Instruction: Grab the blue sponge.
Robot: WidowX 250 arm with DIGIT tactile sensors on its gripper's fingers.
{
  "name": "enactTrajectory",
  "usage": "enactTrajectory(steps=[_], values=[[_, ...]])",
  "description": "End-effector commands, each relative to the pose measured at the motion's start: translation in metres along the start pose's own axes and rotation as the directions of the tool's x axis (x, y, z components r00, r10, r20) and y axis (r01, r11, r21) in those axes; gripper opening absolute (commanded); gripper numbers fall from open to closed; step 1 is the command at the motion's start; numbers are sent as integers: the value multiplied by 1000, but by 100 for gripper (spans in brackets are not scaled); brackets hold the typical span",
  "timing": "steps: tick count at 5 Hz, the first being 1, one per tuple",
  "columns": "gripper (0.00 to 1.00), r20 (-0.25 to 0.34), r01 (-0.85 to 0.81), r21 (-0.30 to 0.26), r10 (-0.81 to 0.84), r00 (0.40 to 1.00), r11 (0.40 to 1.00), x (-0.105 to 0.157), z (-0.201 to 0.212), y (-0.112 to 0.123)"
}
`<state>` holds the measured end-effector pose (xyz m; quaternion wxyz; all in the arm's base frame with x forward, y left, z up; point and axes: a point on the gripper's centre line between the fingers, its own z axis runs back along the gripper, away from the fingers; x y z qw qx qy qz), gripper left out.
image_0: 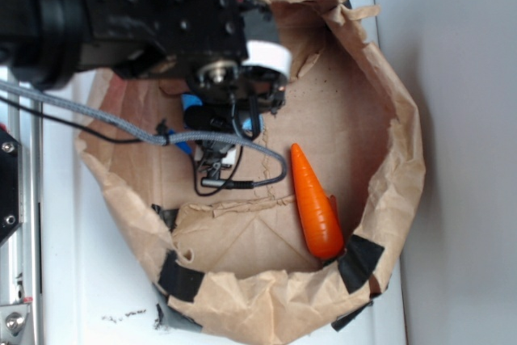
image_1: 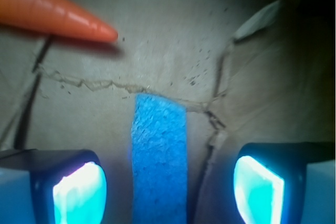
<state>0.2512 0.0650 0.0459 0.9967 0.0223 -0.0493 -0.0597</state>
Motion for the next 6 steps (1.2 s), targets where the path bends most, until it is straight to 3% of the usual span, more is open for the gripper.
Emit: enactTrajectory(steps=[1, 2, 3, 5, 6], values=[[100, 30, 26, 52, -27, 999, 998, 0, -21, -6], [30, 27, 17, 67, -19, 999, 998, 5, -32, -10], [0, 46, 4, 44, -6, 999, 999, 11, -21, -7], [0, 86, -34, -53, 38, 996, 998, 18, 29, 0], [0, 148, -43, -97, 57, 987, 994, 15, 80, -2]])
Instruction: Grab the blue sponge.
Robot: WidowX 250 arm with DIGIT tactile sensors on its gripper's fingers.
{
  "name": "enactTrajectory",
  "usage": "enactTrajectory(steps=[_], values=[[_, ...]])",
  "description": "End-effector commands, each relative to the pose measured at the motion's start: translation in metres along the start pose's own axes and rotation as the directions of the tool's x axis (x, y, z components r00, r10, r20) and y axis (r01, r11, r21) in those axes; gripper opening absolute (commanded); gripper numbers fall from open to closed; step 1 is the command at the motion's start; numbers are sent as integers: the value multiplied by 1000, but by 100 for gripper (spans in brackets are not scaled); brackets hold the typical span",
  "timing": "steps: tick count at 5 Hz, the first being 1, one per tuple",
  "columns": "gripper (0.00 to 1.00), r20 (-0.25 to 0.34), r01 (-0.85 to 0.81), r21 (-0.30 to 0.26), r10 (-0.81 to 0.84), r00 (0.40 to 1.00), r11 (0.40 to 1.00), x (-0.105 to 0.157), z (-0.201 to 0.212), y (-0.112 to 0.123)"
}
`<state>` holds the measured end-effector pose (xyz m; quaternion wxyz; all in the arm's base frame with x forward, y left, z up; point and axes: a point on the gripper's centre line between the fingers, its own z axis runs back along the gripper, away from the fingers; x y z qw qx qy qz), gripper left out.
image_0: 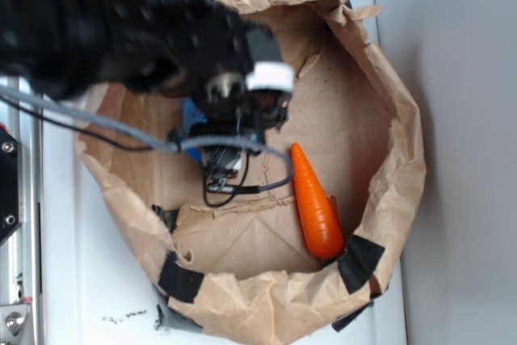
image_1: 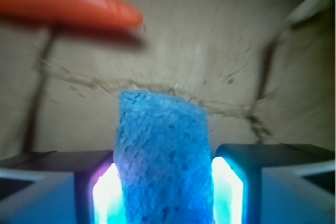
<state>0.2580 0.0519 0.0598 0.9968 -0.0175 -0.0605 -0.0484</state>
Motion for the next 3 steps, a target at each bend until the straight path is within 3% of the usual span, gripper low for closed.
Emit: enactTrajectory(steps=[1, 2, 3], values=[[0, 155, -51, 8, 49, 987, 999, 8, 91, 3], [0, 164, -46, 16, 43, 986, 999, 8, 95, 1], [80, 150, 2, 109, -18, 989, 994, 9, 88, -3]])
